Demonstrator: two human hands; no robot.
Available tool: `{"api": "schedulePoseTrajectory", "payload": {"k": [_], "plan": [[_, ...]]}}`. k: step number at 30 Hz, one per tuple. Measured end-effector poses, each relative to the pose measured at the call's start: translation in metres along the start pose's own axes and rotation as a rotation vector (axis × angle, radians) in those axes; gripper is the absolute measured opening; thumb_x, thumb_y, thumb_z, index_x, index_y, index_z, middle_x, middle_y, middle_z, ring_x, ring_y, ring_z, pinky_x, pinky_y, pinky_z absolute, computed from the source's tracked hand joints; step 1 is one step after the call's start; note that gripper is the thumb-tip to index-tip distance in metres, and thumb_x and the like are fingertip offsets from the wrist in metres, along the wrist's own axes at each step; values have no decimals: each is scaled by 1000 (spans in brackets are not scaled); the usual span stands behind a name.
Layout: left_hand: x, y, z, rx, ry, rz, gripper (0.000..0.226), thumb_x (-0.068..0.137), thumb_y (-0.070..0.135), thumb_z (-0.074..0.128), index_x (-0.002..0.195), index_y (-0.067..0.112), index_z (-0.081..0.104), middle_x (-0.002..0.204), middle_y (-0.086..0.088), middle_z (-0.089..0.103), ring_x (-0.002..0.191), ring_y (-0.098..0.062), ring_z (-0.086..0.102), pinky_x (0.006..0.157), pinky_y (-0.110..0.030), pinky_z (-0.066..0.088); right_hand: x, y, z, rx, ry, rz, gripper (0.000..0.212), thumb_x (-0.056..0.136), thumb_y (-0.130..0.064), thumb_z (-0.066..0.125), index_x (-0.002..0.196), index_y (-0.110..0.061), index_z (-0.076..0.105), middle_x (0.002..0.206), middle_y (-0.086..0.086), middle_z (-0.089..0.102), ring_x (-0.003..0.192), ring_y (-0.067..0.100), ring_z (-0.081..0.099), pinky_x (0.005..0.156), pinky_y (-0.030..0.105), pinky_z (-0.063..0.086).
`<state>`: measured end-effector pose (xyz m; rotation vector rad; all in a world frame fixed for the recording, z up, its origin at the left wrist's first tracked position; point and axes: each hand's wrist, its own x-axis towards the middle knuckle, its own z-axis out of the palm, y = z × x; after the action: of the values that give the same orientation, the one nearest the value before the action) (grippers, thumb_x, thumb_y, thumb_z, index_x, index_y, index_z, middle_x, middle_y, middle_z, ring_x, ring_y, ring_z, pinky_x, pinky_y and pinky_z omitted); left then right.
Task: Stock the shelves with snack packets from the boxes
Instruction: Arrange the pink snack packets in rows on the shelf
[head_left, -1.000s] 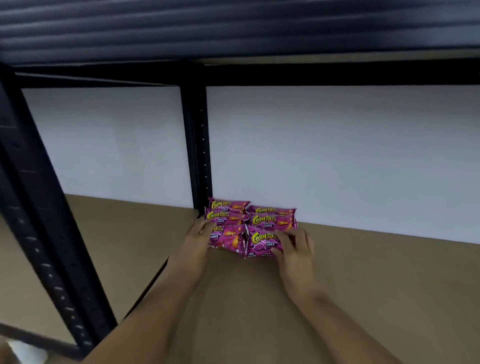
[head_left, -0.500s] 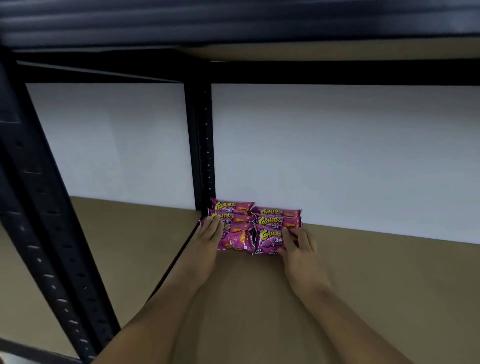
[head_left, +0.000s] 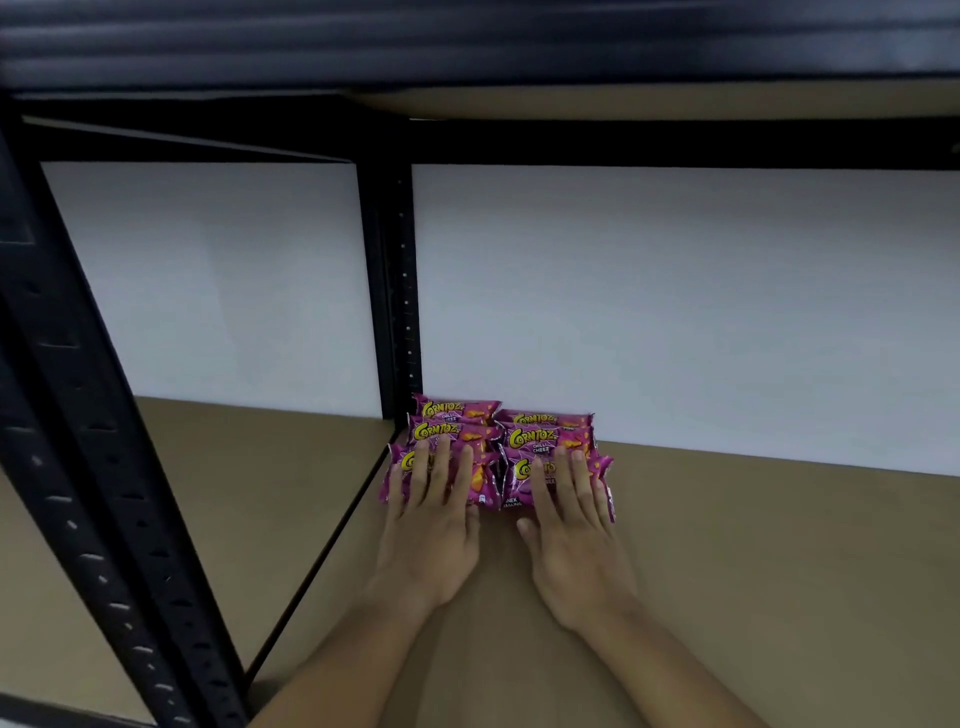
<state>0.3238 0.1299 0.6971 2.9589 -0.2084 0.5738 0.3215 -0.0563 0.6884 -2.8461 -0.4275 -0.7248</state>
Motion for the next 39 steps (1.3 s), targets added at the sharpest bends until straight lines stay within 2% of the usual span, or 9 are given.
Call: {"api": "schedulePoseTrajectory", "payload": {"k": [3,6,16,22,26,29,32,36,39], "plan": [[5,-1,0,-42,-101,-69,72,87,60,-10,153,34,-24,157,3,-38,146,-24,-34,118,-48,-20,4,2,-2,40,-131,10,83,91,-65,-15,158,-19,-2,163,8,-18,149,25,-24,123,44,0],[9,-3,-4,-52,-174,-33,64,103,54,10,151,35,-29,154,2,-45,143,-24,-39,119,-51,-18,9,3,-14,42,-303,23,89,76,-73,-23,151,-25,-28,152,2,-43,140,22,-41,121,42,-15],[10,-1,-10,-102,-182,-8,72,105,50,23,149,35,-32,155,2,-43,141,-22,-41,117,-51,-22,9,-1,-20,33,-364,32,93,69,-75,-22,148,-26,-33,150,3,-47,137,21,-46,118,44,-21],[-13,5,-19,-225,-81,50,75,105,44,31,150,35,-28,161,3,-31,146,-17,-33,120,-45,-18,-11,-5,-32,89,-269,-38,83,85,-70,-5,153,-25,-22,156,3,-38,140,14,-41,116,39,-25],[-49,16,-33,-348,-66,48,71,106,38,38,158,27,-7,167,0,-8,152,-18,-16,124,-39,-8,-43,-15,-51,194,-291,-89,78,92,-63,4,156,-20,-12,161,-3,-23,144,8,-32,122,36,-14],[-86,29,-52,-453,-34,10,59,104,30,46,157,16,23,163,-5,24,151,-20,15,124,-33,13,-74,-25,-72,300,-309,-78,66,105,-46,25,158,-14,1,165,-1,-8,150,10,-16,123,29,-8],[-131,38,-69,-416,83,-15,44,102,28,51,143,16,48,138,0,51,128,-20,44,106,-35,40,-109,-35,-100,378,-284,-63,60,106,-39,33,157,-11,17,165,1,11,152,12,4,117,16,-3],[-194,56,-75,-280,252,57,23,98,22,55,119,17,61,113,3,58,98,-21,51,80,-39,45,-166,-40,-126,415,-129,-116,44,105,-34,42,143,-13,49,139,-4,49,128,14,43,111,24,34],[-236,71,-61,-277,330,79,21,95,17,59,116,15,63,119,1,56,98,-24,53,80,-40,44,-211,-39,-117,460,23,-219,29,99,-22,57,124,-10,64,117,-1,56,108,17,50,96,29,44]]}}
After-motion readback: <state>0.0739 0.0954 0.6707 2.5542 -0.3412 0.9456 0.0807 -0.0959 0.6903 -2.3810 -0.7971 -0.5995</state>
